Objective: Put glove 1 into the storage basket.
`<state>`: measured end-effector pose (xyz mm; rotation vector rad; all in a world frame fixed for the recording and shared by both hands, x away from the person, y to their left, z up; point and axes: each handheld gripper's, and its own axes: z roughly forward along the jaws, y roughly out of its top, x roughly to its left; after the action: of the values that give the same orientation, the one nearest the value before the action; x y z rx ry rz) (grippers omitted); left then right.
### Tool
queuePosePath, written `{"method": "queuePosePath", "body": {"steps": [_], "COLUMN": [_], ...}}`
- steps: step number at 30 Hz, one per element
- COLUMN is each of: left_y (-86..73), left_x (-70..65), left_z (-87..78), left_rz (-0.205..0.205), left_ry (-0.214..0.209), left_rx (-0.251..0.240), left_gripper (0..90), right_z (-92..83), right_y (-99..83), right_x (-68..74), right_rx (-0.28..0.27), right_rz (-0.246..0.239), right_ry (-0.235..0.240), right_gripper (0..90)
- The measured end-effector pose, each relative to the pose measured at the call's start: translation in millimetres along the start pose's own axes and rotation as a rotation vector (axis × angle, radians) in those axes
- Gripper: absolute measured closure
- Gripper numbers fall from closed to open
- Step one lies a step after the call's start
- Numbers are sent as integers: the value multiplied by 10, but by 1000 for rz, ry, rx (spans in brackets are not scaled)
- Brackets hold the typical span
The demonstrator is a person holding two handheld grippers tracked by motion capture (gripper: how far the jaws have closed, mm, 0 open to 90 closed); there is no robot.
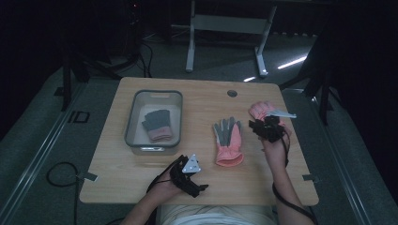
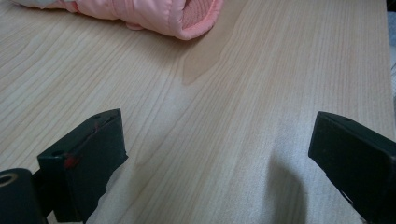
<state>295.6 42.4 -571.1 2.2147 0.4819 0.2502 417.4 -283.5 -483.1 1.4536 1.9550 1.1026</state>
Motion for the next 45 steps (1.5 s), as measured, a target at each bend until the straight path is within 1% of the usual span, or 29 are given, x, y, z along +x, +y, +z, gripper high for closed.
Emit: {"method": "queuePosePath", "body": {"steps": [2,3,4,5,6,7,9,10,12,13,14,15,16,19,21,25,27,28,31,34,36,38,40,43,44,45], "left_y": [-3,-3,-1,-1,-4,-6,-7,-8,-12,-12,-12,-10,-10,-9,-10,-11,-13,-13,-12,-13,-14,-14,-15,-16,-16,-15], "left_x": [9,9,8,7,6,6,6,8,9,9,9,6,6,6,7,8,7,7,8,5,9,14,18,14,14,14], "left_z": [0,-1,-1,-1,0,1,1,0,-1,1,1,3,4,4,3,2,1,1,2,2,3,-1,-3,-4,-4,-2], "left_rz": [-7,-7,-8,-9,-9,-7,0,0,-3,-4,-4,0,1,0,-3,-4,-4,-5,-4,-1,-5,-10,-9,-6,-6,-6], "left_ry": [1,2,1,2,2,-1,-1,-4,-5,-7,-7,-7,-6,-7,-8,-10,-9,-8,-5,-5,-8,-11,-11,-9,-9,-10], "left_rx": [-1,-2,-4,-4,-4,-1,-1,-2,-5,-5,-5,-2,0,2,-2,-3,-6,-8,-6,-2,-4,-6,-6,-7,-7,-5], "left_gripper": [35,35,35,35,35,35,35,35,35,35,35,35,35,35,35,35,35,35,35,35,35,35,35,35,35,35], "right_z": [-4,1,9,22,28,41,62,77,98,109,109,127,167,234,285,391,453,486,568,655,703,736,748,753,753,752], "right_y": [-1,-4,-4,-5,-2,6,22,31,38,41,41,48,70,125,163,207,203,201,183,156,138,123,110,109,109,119], "right_x": [-167,-270,-328,-418,-465,-536,-654,-724,-828,-866,-866,-913,-993,-1085,-1125,-1174,-1177,-1182,-1164,-1161,-1160,-1156,-1156,-1145,-1145,-1130], "right_rx": [6,9,17,22,26,32,38,32,30,27,27,32,41,61,83,92,91,99,120,159,206,235,235,242,242,247], "right_rz": [9,6,-4,-17,-25,-58,-91,-116,-143,-146,-146,-146,-153,-150,-152,-158,-173,-171,-186,-204,-218,-235,-233,-222,-222,-221], "right_ry": [-17,-37,-41,-35,-37,-49,-47,-44,-36,-32,-32,-37,-47,-48,-57,-54,-50,-42,-51,-45,-35,-34,-34,-42,-42,-48], "right_gripper": [612,614,615,614,613,607,599,584,585,585,585,585,584,580,575,555,541,533,514,480,485,521,590,742,742,782]}}
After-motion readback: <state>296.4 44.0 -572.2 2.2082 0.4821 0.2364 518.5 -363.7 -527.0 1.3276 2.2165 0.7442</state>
